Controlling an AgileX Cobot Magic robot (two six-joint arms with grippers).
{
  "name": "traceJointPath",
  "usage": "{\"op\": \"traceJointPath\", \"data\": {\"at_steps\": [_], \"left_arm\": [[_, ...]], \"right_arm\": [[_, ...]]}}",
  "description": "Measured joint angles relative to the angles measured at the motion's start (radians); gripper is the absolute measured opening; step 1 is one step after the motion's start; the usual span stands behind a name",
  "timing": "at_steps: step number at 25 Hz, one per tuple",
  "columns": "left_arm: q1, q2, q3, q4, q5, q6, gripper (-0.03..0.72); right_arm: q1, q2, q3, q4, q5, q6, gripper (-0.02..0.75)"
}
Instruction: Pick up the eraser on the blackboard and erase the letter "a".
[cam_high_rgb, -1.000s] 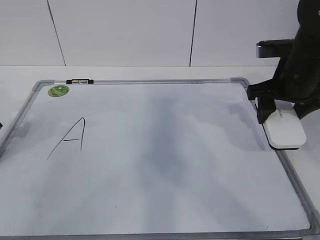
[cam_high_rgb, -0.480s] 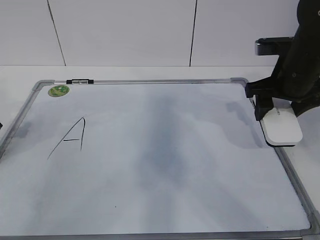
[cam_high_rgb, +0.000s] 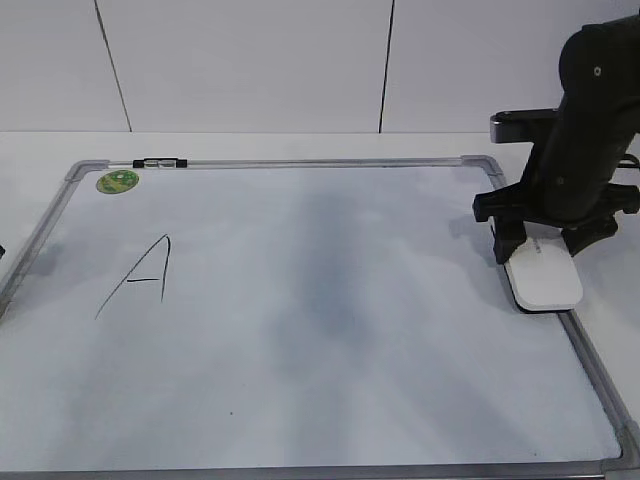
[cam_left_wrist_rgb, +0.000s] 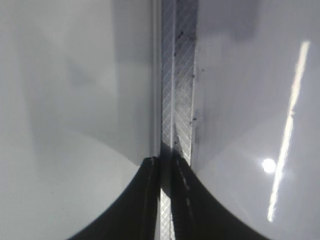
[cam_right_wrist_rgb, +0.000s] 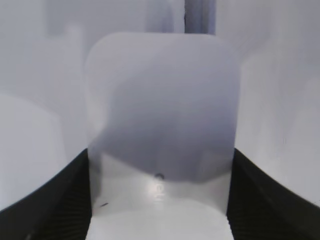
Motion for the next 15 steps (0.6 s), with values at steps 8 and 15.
{"op": "traceJointPath", "data": {"at_steps": [8, 15], "left_arm": [[0.000, 0.000, 0.000, 0.000, 0.000, 0.000, 0.038], [0.000, 0.000, 0.000, 0.000, 0.000, 0.000, 0.039]], "right_arm": [[0.000, 0.006, 0.000, 0.042, -0.051, 0.000, 0.543], [0.000, 0.021, 0.000, 0.058, -0.052, -0.035, 0.554]]}}
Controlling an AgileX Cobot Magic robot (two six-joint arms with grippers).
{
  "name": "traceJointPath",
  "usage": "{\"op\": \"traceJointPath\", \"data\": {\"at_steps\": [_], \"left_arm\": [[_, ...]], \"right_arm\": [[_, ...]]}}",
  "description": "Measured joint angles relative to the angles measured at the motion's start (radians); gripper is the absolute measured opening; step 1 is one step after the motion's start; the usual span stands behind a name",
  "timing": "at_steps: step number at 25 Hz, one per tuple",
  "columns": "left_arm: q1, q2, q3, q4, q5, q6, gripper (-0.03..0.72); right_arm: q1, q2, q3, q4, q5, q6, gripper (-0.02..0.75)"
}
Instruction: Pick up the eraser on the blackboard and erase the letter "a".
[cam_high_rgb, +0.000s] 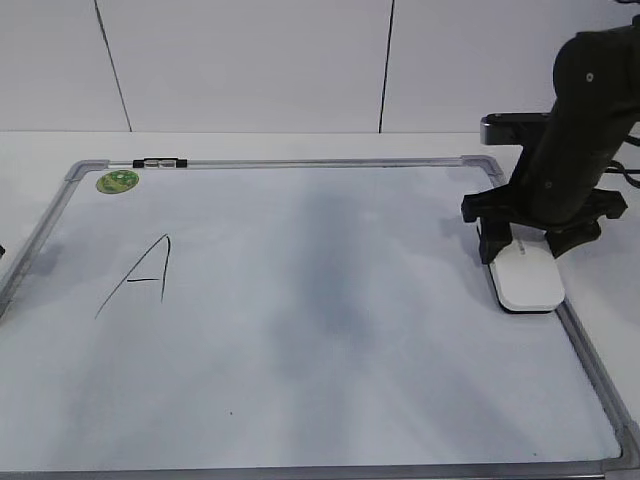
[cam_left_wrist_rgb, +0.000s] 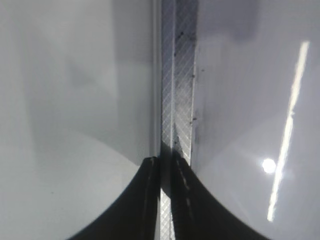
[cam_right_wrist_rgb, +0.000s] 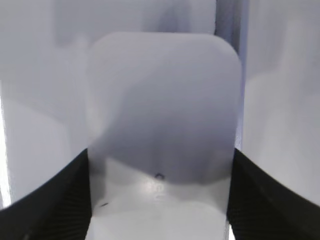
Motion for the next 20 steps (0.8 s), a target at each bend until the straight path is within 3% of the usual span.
{"op": "traceJointPath", "data": {"at_steps": [20], "left_arm": [[0.000, 0.000, -0.001, 0.000, 0.001, 0.000, 0.043]], "right_arm": [[0.000, -0.001, -0.033, -0.012, 0.027, -0.004, 0.605]]}}
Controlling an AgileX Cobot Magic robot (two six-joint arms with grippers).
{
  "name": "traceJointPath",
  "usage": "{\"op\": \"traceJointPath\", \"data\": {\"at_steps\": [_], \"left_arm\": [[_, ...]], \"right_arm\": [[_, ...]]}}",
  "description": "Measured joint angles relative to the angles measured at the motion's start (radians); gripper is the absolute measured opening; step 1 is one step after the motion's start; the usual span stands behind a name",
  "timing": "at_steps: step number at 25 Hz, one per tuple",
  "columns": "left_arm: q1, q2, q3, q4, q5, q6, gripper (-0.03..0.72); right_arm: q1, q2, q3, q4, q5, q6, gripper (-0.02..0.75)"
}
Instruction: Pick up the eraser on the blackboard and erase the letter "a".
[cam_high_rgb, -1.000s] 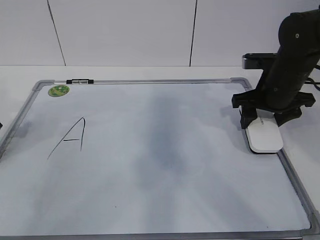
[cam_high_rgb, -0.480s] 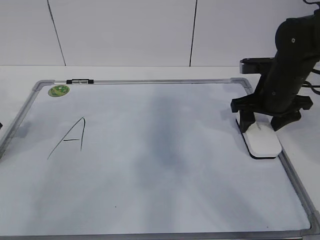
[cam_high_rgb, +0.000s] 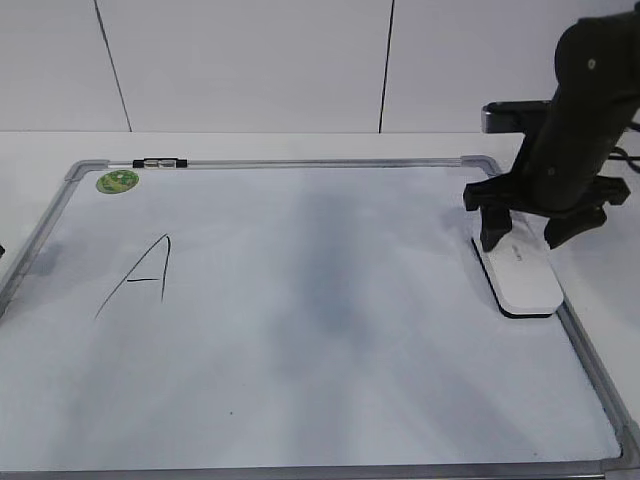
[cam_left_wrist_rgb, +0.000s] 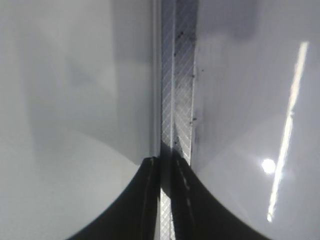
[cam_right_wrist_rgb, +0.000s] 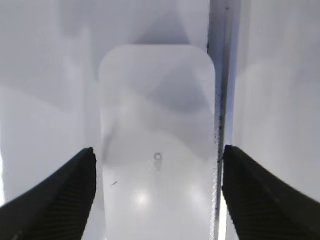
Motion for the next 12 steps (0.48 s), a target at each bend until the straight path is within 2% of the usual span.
{"op": "traceJointPath", "data": {"at_steps": [3, 5, 12], "left_arm": [[0.000, 0.000, 0.000, 0.000, 0.000, 0.000, 0.062], [0.000, 0.000, 0.000, -0.005, 0.005, 0.000, 0.104], [0.000, 0.000, -0.093, -0.006, 0.069, -0.002, 0.372]], "right_arm": [[0.000, -0.028, -0.054, -0.001, 0.046, -0.004, 0.605], [0.000, -0.050, -0.089, -0.001, 0.072, -0.018, 0.605], [0.000, -0.105, -0.108, -0.001, 0.140, -0.056, 0.601]]}}
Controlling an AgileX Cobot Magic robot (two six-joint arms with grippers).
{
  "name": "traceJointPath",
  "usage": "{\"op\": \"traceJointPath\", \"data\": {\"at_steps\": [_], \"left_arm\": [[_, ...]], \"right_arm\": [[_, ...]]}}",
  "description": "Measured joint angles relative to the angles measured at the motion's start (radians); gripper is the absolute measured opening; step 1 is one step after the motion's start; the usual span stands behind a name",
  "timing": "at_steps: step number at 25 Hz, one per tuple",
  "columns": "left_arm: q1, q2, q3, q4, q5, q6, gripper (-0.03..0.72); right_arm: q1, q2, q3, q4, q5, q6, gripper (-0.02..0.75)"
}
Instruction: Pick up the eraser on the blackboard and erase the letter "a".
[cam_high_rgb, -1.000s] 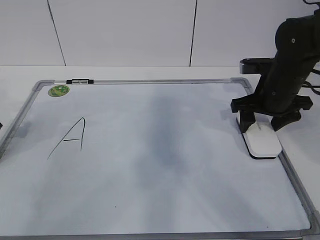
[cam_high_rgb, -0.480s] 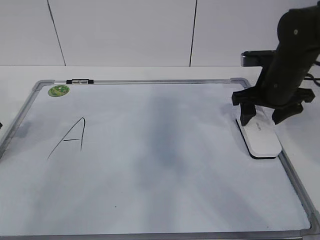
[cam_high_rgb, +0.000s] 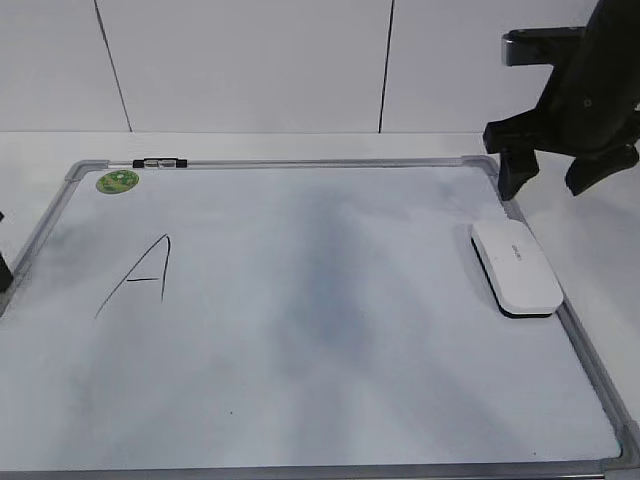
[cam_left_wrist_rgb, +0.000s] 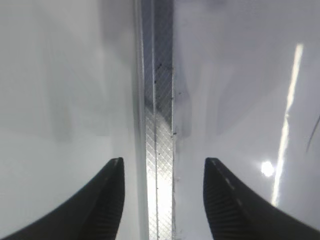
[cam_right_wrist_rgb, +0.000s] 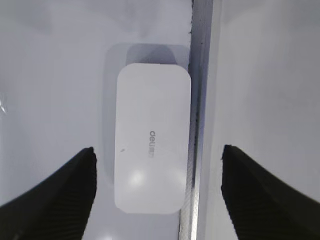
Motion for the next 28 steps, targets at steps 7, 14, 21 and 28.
{"op": "traceJointPath", "data": {"at_steps": [7, 14, 21, 28], "left_arm": [[0.000, -0.052, -0.154, 0.014, 0.165, -0.043, 0.418], [0.000, -0.337, -0.168, 0.080, 0.209, -0.089, 0.419], [-0.002, -0.627, -0.168, 0.093, 0.226, -0.133, 0.420], [-0.004, -0.848, -0.129, 0.099, 0.240, -0.192, 0.421]], "right_arm": [[0.000, -0.080, -0.001, 0.000, 0.079, -0.038, 0.596], [0.000, -0.209, -0.001, 0.000, 0.160, -0.064, 0.592], [0.000, -0.368, 0.005, 0.035, 0.190, -0.074, 0.592], [0.000, -0.529, 0.110, 0.044, 0.198, -0.098, 0.592]]}}
